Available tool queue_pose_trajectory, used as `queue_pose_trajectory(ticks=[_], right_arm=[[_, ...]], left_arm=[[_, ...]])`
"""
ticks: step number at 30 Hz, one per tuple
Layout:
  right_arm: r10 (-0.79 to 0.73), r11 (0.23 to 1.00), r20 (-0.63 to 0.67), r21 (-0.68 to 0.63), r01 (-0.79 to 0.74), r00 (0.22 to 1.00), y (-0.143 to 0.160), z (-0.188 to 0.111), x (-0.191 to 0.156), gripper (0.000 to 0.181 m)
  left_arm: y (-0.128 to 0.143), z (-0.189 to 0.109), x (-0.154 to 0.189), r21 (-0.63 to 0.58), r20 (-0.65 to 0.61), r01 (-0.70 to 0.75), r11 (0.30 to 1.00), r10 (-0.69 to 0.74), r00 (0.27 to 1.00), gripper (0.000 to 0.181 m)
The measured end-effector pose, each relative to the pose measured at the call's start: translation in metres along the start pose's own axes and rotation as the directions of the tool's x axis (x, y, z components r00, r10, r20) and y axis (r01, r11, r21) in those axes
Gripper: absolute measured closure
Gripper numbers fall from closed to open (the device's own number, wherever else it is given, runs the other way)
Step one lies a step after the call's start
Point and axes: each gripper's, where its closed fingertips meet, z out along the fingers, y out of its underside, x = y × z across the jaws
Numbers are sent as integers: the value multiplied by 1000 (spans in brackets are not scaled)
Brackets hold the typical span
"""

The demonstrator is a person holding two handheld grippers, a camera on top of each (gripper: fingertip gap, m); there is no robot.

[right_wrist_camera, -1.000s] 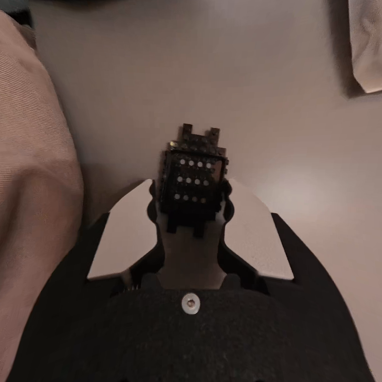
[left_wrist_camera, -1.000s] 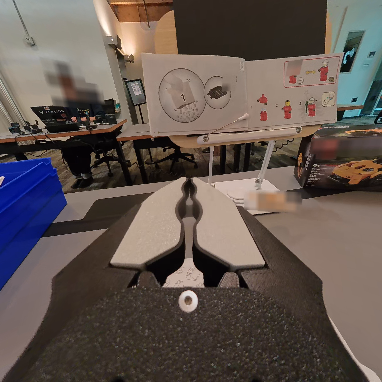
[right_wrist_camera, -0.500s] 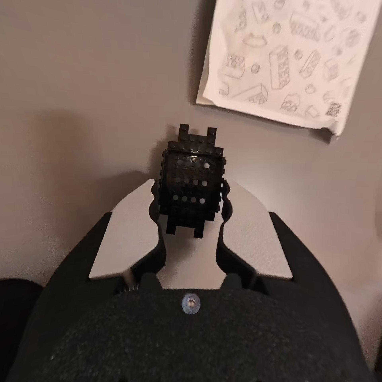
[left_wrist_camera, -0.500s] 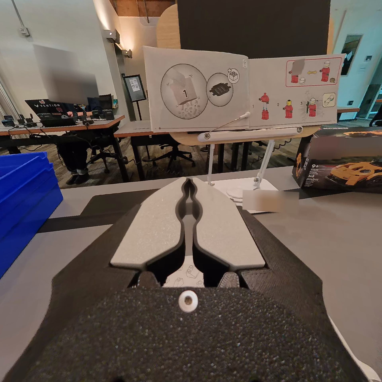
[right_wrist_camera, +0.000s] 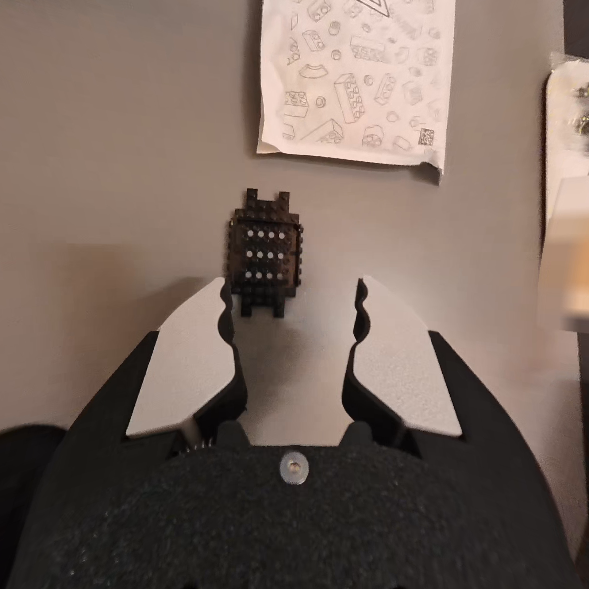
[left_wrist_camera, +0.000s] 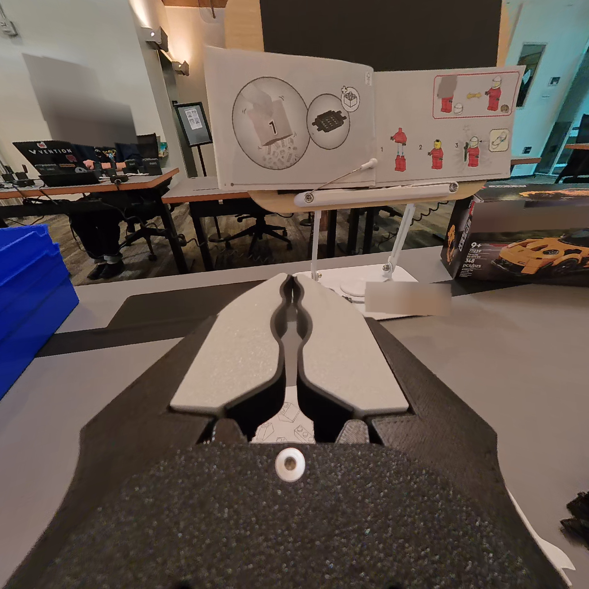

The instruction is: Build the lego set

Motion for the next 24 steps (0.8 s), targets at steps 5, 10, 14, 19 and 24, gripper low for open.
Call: queue_pose_trajectory(ticks=[5,10,14,19,24], right_arm=[[7,997,48,-77,-4,999,18,14,-21,103],[-5,996,131,-88,17,991,18,45,-25,111],[-131,981,224,-109,158,966,16,46,-21,122],[-200,957,244,-157,242,949,12,45,-17,117],[89,993,135,66,-98,987,-47,28,16,111]], left_arm=[[5,3,3,-13,-17,7,1000,-8,1000,181],[8,4,8,-13,-21,-12,1000,11,1000,181],[7,3,6,-8,-12,-17,1000,17,1000,181],[10,4,3,-18,-7,-16,1000,16,1000,181],[13,7,-2,-35,-5,-6,999,5,1000,181]])
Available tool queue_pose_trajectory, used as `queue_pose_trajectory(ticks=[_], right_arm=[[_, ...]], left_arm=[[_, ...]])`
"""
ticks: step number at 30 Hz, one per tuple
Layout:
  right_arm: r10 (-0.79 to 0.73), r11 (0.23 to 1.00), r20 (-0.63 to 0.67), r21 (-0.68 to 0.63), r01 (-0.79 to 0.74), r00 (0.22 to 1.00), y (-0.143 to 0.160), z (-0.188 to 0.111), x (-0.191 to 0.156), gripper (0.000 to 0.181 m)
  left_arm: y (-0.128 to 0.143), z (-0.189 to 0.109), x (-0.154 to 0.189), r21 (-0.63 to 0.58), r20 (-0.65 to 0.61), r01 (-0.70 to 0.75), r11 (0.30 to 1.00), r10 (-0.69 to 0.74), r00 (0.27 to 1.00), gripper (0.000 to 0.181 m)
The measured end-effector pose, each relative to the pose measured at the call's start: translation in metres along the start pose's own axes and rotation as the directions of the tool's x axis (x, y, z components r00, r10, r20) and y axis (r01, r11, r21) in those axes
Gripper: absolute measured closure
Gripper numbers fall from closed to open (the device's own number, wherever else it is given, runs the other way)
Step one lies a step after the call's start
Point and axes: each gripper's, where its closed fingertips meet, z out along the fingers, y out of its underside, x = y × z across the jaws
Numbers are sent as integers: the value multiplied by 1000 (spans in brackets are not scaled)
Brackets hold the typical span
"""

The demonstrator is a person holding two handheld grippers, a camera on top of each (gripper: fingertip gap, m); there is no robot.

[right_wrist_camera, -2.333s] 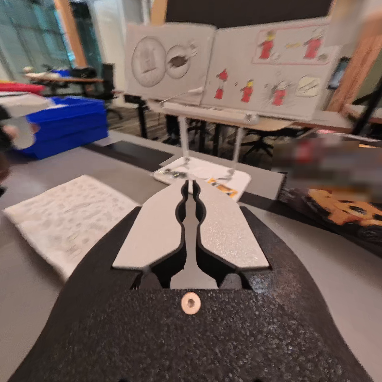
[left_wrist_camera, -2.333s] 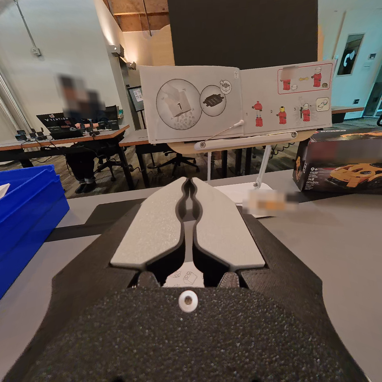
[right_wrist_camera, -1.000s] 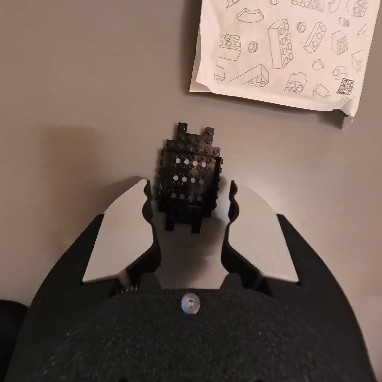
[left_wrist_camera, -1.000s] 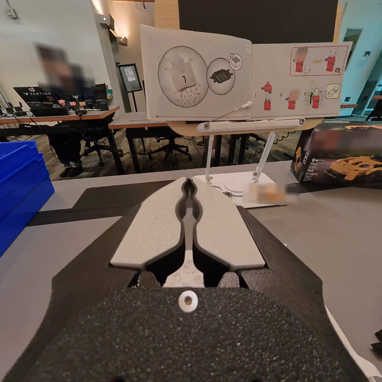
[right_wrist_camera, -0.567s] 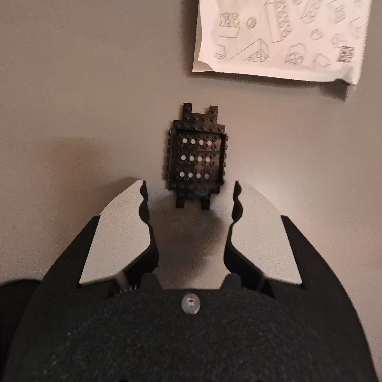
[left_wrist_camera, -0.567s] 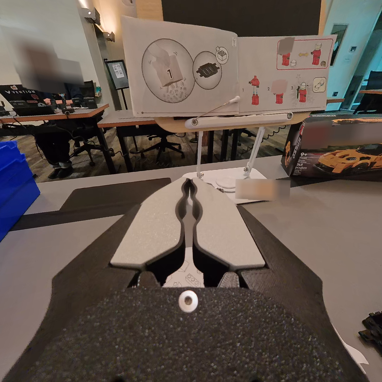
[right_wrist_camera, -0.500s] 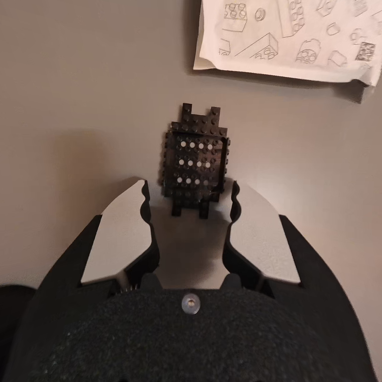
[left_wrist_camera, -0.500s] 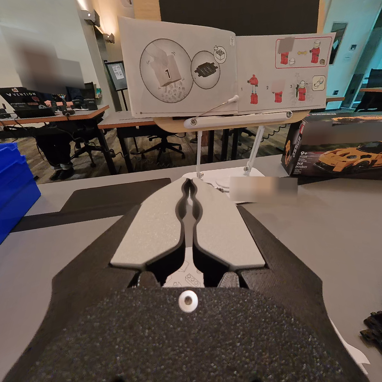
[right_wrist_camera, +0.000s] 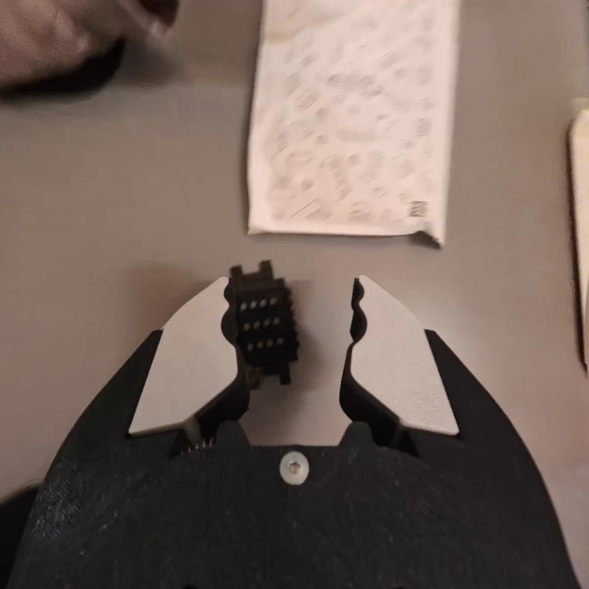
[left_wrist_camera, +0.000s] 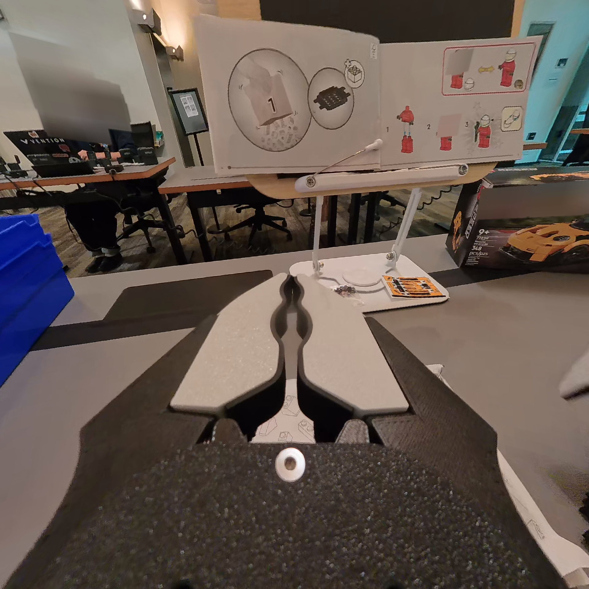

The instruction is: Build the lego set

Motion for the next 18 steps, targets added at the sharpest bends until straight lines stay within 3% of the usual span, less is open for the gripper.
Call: queue_pose_trajectory(ticks=[5,8,13,15,18], right_arm=[[400,909,52,104,-404,915,-7,30,49,109],[538,808,228,134,-573,812,-18,47,54,113],[632,719,276,140,-681,724,-38,66,68,135],[632,714,283,151,-684,722,-42,70,71,156],[585,725,311,214,-655,749,-49,66,71,171]], left_arm=[[-1,-2,-1,1,-4,17,1000,-17,1000,181],[-8,-5,-1,23,2,0,1000,0,1000,181],[-14,-7,7,40,-17,7,999,-6,1000,181],[-20,-9,12,54,-11,-19,998,20,1000,181],[-32,-11,20,62,1,-44,997,44,999,181]])
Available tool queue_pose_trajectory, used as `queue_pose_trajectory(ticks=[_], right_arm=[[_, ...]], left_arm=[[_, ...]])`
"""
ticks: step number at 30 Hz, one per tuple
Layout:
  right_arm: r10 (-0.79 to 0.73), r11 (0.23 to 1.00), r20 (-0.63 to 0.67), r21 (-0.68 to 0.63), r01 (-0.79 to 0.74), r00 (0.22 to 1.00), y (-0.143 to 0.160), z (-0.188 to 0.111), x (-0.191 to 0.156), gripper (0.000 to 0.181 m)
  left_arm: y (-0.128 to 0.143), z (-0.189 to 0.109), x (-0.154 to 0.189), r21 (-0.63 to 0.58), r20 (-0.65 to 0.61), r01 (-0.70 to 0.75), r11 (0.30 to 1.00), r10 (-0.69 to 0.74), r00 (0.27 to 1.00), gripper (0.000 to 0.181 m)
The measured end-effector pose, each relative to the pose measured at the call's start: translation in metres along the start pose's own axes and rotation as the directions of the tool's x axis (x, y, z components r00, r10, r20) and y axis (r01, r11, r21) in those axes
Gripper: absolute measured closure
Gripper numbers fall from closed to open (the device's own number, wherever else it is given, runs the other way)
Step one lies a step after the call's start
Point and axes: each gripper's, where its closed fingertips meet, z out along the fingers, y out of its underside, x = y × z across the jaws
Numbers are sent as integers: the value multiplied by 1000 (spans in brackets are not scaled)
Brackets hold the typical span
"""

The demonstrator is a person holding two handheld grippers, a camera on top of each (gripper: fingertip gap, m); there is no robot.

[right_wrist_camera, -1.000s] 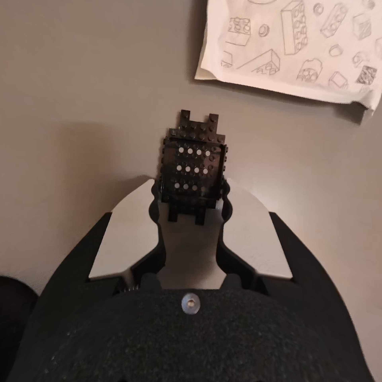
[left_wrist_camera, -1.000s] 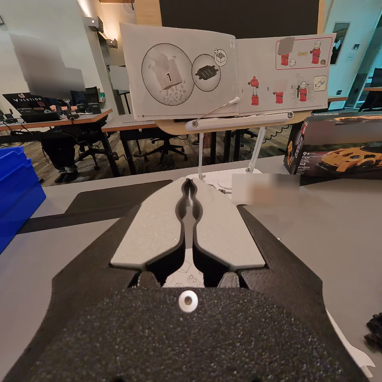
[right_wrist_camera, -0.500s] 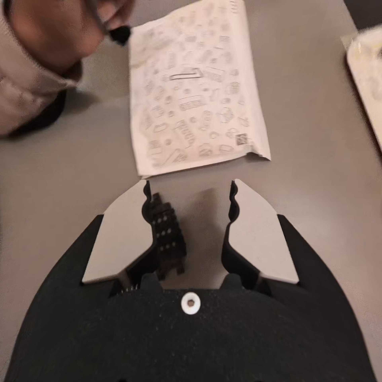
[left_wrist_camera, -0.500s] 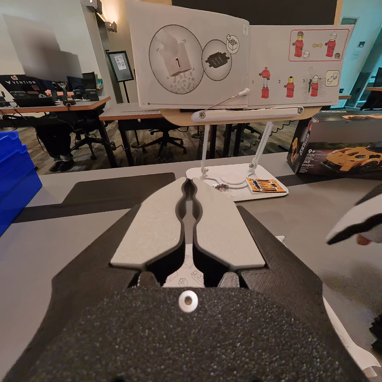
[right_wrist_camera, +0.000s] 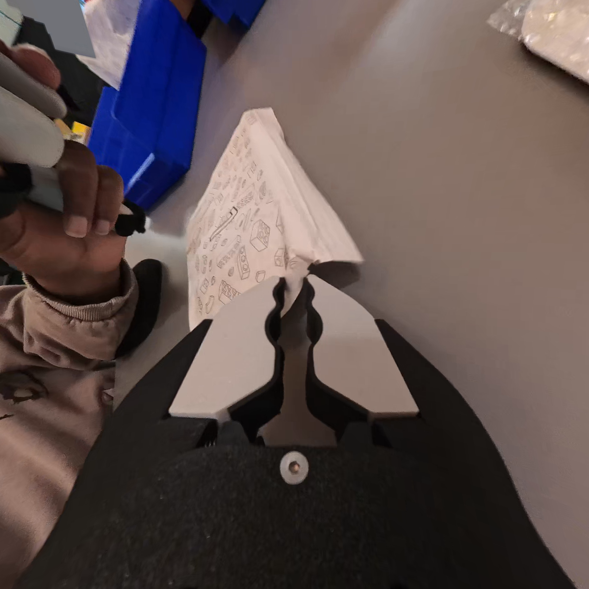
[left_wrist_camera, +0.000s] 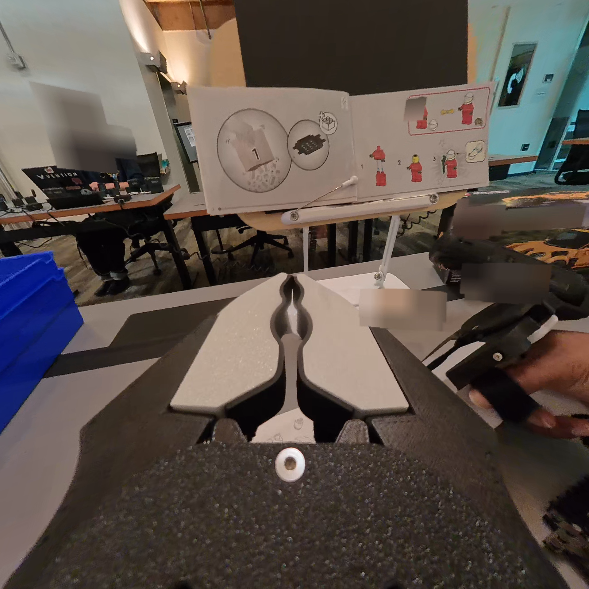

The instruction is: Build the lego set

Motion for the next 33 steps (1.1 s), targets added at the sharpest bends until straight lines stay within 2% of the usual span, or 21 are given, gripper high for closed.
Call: queue_pose_trajectory(ticks=[9,13,16,20,23,26,29,33], right_arm=[[-221,949,-124,200,243,967,-21,-53,-14,179],[-290,908,-191,254,333,938,-20,-76,-25,179],[-353,864,-223,295,408,909,-17,-88,-36,179],[-409,818,-281,309,485,868,-9,-97,-40,179],[-448,778,-303,330,534,841,-8,-102,-45,179],[-531,723,-354,286,629,770,-2,-107,-48,179],[-563,696,-383,259,670,733,3,-113,-46,179],[-595,663,-398,248,706,698,3,-121,-43,179]], left_arm=[[-57,32,21,-2,50,-106,994,106,993,181],[-76,53,18,-28,61,-59,998,61,996,181],[-84,57,16,-14,65,-58,998,59,996,181],[-75,53,16,-33,23,-43,999,44,999,181],[-59,40,17,-47,-68,-47,998,44,997,181],[-31,23,1,-67,-141,-145,987,134,981,181],[10,10,-20,-159,-225,-183,970,145,963,159],[31,-9,-23,-158,-350,-41,987,-17,937,144]])
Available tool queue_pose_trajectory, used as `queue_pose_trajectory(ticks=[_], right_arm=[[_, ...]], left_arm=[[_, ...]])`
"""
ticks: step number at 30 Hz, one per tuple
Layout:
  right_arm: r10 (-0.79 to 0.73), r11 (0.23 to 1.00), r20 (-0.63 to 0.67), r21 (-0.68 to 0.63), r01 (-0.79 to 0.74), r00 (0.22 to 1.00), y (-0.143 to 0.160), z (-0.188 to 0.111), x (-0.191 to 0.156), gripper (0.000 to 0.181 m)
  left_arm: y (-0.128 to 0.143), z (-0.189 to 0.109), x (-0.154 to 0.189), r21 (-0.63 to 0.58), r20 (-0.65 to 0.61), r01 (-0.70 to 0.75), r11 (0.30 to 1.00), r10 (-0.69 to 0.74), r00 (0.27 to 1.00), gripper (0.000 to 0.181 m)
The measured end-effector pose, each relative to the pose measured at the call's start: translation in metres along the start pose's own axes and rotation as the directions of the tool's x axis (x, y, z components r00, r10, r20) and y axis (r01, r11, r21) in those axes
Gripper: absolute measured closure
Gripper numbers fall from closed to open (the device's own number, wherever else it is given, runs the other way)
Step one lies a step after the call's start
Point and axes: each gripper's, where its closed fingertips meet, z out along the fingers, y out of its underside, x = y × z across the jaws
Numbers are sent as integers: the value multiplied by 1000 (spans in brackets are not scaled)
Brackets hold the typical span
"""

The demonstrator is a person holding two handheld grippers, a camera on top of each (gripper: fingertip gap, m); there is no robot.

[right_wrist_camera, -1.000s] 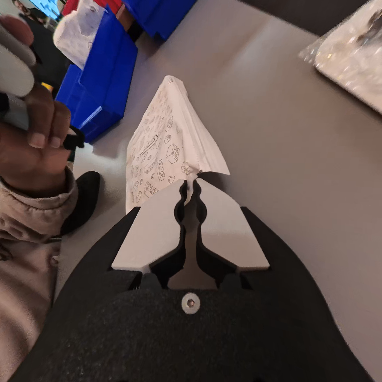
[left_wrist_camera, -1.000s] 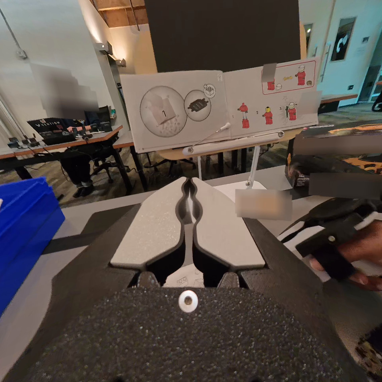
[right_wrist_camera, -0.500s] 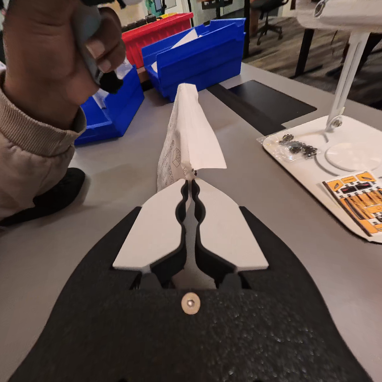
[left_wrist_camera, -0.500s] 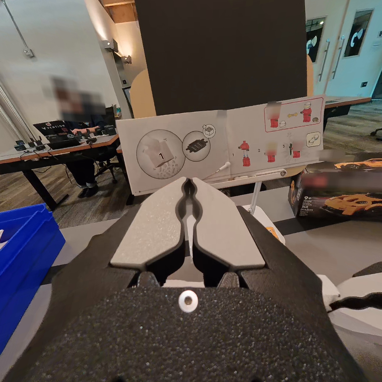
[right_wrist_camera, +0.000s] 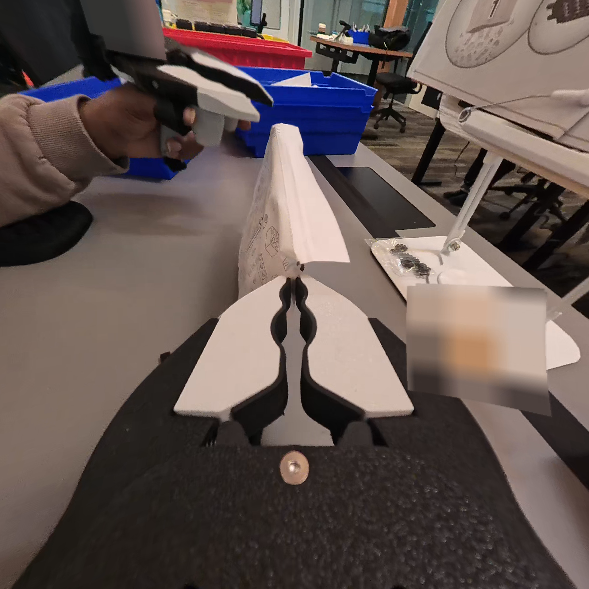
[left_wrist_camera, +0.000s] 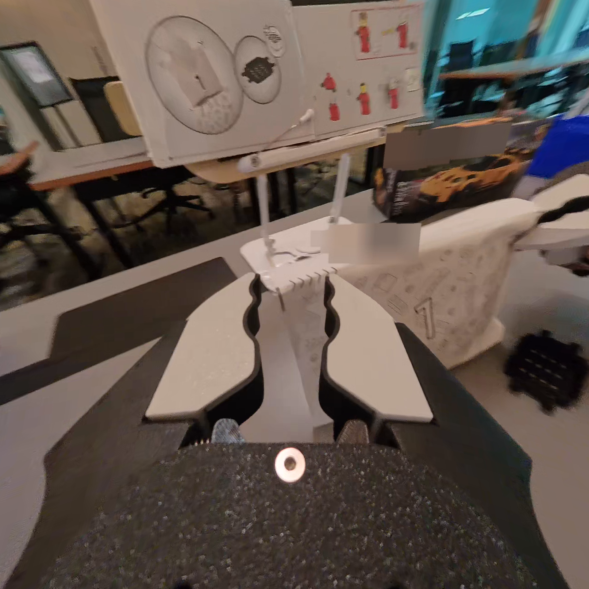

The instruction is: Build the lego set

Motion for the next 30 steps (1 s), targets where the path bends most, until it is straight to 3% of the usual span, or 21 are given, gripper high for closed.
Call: queue_pose_trajectory(ticks=[5,8,10,12,13,15,21,26,30], right_arm=[[-59,998,43,19,59,997,-2,-9,-4,179],[-61,998,57,23,60,997,0,-16,-6,179],[-64,998,55,17,63,996,2,-20,-5,179],[-65,998,46,12,65,997,4,-22,-2,179],[-62,998,43,13,62,997,4,-23,-1,179],[-52,998,41,21,51,998,5,-25,1,178],[27,996,100,86,-36,995,-10,-32,-5,175],[119,988,249,71,-140,961,-25,-32,-29,134],[97,994,270,14,-105,958,-22,-27,-40,141]], left_arm=[[35,12,20,-36,-271,54,998,-62,961,115],[51,21,27,-72,-389,109,991,-129,912,113],[53,23,37,-72,-461,111,991,-131,878,125],[47,20,49,-52,-525,98,994,-110,844,155],[42,19,52,-31,-526,95,995,-97,845,171],[35,17,53,-10,-506,85,996,-78,859,181],[15,2,60,64,-466,44,997,-9,884,181],[10,-8,70,79,-479,-1,997,39,877,181],[5,-14,81,77,-494,-55,996,85,865,181]])
